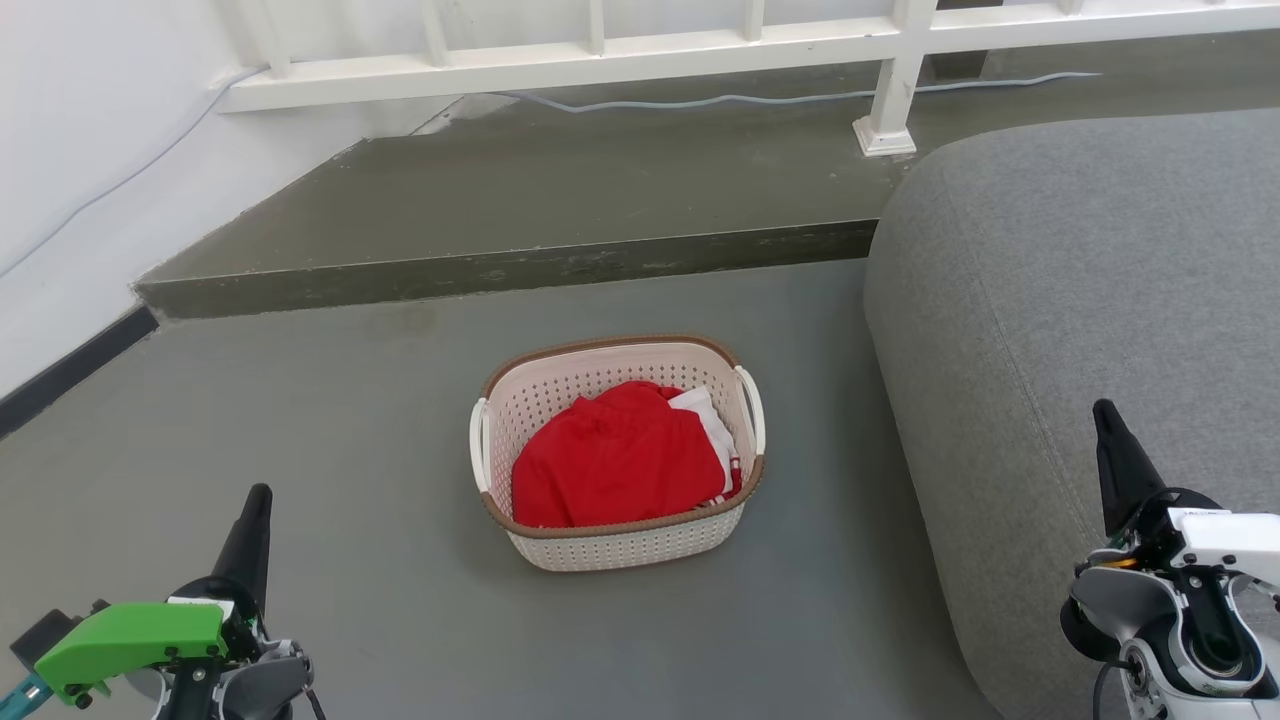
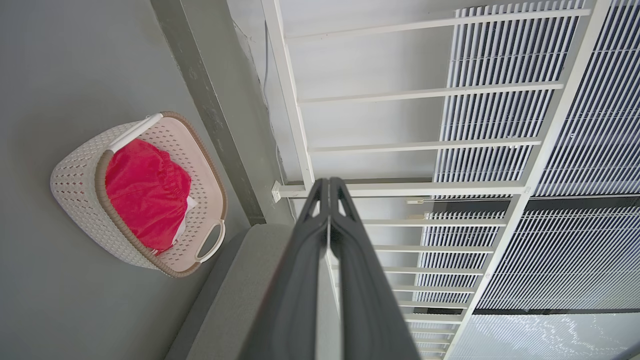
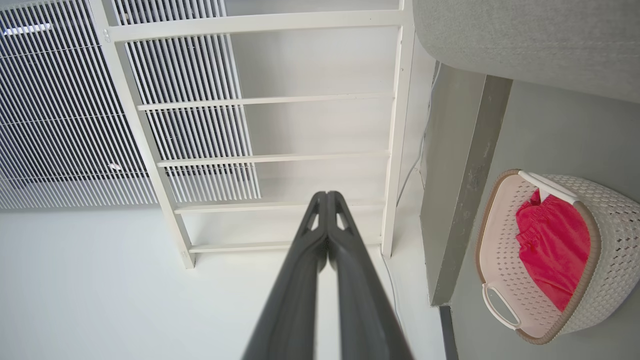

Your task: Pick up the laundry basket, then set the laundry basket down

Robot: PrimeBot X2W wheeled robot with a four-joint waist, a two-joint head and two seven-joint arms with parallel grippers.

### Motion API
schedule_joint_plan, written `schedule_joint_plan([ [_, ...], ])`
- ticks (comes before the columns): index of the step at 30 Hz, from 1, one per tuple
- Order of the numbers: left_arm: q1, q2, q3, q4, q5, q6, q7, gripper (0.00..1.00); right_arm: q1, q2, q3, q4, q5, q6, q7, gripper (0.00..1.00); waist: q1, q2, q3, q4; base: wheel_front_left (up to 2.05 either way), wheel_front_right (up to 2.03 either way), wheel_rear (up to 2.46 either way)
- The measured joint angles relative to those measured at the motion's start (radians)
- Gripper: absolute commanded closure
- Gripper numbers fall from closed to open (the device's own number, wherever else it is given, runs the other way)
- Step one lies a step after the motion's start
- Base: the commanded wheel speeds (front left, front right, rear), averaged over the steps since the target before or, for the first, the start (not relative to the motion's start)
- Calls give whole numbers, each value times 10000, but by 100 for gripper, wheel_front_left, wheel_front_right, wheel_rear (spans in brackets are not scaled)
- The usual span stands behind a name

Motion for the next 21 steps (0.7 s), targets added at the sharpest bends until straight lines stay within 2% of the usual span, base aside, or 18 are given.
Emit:
schedule_joint_plan([
  [21,-3,-8,12,0,0,-2,0,100,-93,0,-27,153,0,38,4,100,0,0,-4,-3,0,0,0],
])
